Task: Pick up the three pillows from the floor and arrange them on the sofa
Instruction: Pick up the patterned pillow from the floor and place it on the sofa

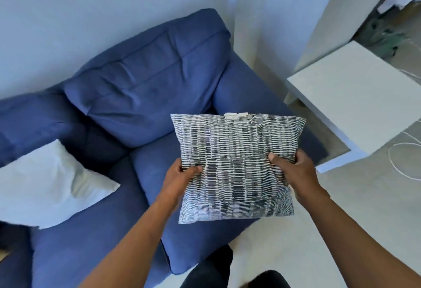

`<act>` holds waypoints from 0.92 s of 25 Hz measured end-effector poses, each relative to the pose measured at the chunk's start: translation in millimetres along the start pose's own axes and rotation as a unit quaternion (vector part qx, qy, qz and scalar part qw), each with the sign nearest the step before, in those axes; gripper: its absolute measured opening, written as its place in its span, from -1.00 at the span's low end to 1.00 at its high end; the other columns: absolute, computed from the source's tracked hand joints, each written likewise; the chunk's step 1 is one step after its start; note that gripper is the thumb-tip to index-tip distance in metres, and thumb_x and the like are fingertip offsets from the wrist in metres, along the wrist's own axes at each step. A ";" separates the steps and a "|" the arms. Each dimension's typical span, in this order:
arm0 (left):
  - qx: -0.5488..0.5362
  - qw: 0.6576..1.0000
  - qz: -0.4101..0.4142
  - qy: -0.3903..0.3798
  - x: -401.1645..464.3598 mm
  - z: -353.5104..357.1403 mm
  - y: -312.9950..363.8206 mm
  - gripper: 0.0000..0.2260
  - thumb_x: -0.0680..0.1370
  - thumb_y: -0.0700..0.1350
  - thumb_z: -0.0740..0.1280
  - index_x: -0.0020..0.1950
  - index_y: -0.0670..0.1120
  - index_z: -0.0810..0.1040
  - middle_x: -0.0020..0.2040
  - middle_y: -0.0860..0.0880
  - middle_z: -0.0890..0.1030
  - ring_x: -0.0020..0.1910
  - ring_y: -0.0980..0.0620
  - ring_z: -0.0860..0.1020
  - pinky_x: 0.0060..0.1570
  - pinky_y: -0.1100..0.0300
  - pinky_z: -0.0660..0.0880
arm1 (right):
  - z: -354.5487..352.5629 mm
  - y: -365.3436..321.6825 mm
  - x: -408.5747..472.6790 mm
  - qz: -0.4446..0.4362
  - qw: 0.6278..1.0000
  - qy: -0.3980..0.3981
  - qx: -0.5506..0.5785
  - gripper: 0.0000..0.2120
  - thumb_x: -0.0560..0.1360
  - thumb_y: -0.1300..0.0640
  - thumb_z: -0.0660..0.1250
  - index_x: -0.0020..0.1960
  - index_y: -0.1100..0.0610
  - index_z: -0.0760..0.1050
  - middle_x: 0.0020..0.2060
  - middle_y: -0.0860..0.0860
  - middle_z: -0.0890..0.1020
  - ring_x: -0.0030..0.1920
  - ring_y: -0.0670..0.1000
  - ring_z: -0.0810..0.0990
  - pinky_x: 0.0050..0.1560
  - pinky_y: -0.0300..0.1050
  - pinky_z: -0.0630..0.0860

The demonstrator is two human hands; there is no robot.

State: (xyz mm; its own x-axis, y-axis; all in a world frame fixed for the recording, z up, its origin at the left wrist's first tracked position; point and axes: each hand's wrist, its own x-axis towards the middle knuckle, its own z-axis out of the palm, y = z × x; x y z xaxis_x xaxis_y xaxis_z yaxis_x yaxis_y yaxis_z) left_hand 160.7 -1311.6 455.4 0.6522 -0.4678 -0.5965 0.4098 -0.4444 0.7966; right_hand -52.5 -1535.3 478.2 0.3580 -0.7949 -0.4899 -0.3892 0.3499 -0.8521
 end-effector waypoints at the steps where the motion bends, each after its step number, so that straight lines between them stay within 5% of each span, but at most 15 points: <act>1: -0.002 1.000 -0.004 0.014 9.1 -12.1 2.6 -0.68 0.53 -0.15 0.52 0.27 -0.12 0.62 0.13 -0.08 0.77 0.09 -0.09 0.75 0.00 0.10 0.69 | 17.1 -11.1 11.5 0.001 1.000 -0.018 -0.002 -0.65 0.47 0.08 0.58 0.19 0.04 0.55 0.07 -0.01 0.70 0.00 -0.01 0.68 0.00 -0.04 0.61; 5: -0.007 0.997 -0.023 0.072 40.4 -55.1 1.3 -0.49 0.33 0.04 0.58 0.25 -0.06 0.66 0.12 -0.05 0.80 0.11 -0.13 0.76 0.22 -0.24 0.64 | 77.7 -36.1 53.1 0.007 0.994 -0.105 -0.033 -0.75 0.49 0.25 0.54 0.03 0.00 0.56 -0.02 -0.01 0.72 -0.06 0.04 0.72 -0.12 -0.10 0.61; 11: -0.068 0.982 -0.072 0.163 51.5 -76.3 2.5 -0.72 0.55 -0.20 0.53 0.24 -0.10 0.65 0.09 -0.09 0.80 0.08 -0.16 0.76 0.16 -0.16 0.68 | 141.7 -60.9 105.3 0.028 0.975 -0.205 -0.075 -0.66 0.46 0.41 0.51 0.02 0.01 0.56 -0.02 0.00 0.72 -0.07 0.00 0.71 -0.17 -0.15 0.59; 19: -0.075 0.964 -0.072 0.246 121.4 -103.3 12.3 -0.59 0.46 -0.37 0.53 0.28 -0.16 0.60 0.11 -0.11 0.78 0.10 -0.13 0.74 0.07 0.03 0.66 | 226.2 -71.0 183.9 -0.015 0.957 -0.253 -0.140 -0.61 0.39 0.38 0.58 0.14 0.10 0.63 0.05 0.01 0.77 0.06 0.04 0.75 0.12 0.01 0.67; 23: -0.062 0.961 -0.046 0.267 179.1 -134.7 20.2 -0.53 0.37 -0.26 0.56 0.26 -0.12 0.61 0.14 -0.10 0.78 0.13 -0.12 0.74 0.16 -0.05 0.66 | 277.3 -67.8 223.7 -0.054 0.964 -0.226 -0.132 -0.56 0.38 0.34 0.60 0.23 0.16 0.62 0.10 0.01 0.76 0.10 0.02 0.74 0.13 -0.05 0.66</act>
State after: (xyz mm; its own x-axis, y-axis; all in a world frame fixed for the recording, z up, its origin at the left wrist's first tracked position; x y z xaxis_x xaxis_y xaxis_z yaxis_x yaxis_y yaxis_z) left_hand 371.7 -1301.4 378.0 0.8299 0.0426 -0.5562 0.5329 -0.3556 0.7679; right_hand 289.3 -1599.3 375.3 0.7176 -0.5023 -0.4825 -0.5100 0.0928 -0.8552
